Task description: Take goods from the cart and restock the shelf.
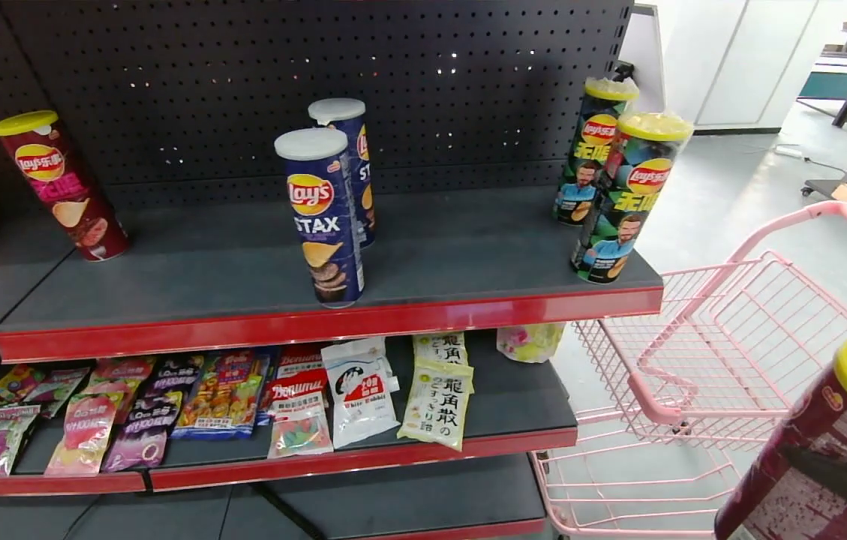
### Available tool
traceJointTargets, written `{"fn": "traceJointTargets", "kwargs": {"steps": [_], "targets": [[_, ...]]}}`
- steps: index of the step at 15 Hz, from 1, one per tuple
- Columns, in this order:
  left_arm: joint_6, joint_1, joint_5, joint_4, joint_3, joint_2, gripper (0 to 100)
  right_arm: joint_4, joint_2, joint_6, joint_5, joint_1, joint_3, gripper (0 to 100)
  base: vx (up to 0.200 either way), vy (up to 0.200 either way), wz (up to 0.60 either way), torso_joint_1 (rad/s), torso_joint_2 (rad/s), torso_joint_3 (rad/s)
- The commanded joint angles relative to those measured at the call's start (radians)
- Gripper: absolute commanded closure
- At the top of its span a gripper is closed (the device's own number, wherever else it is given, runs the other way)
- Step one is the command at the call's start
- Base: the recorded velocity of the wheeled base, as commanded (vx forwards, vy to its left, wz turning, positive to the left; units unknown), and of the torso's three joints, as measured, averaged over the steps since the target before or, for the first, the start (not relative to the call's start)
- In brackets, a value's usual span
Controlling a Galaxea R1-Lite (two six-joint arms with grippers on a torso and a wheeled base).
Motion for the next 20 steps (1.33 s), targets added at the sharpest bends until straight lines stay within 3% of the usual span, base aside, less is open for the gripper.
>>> {"fn": "traceJointTargets", "kwargs": {"steps": [1, 20], "targets": [[0.000, 0.000, 0.001, 0.000, 0.000, 0.003, 0, 0.000, 0.015, -0.002, -0.001, 0.006, -0.008, 100, 0.000, 0.200, 0.00, 0.002, 0.00, 0.007], [0.002, 0.000, 0.007, 0.000, 0.012, -0.008, 0, -0.002, 0.022, -0.045, -0.001, 0.040, 0.009, 100, 0.000, 0.200, 0.00, 0.003, 0.00, 0.001]]}}
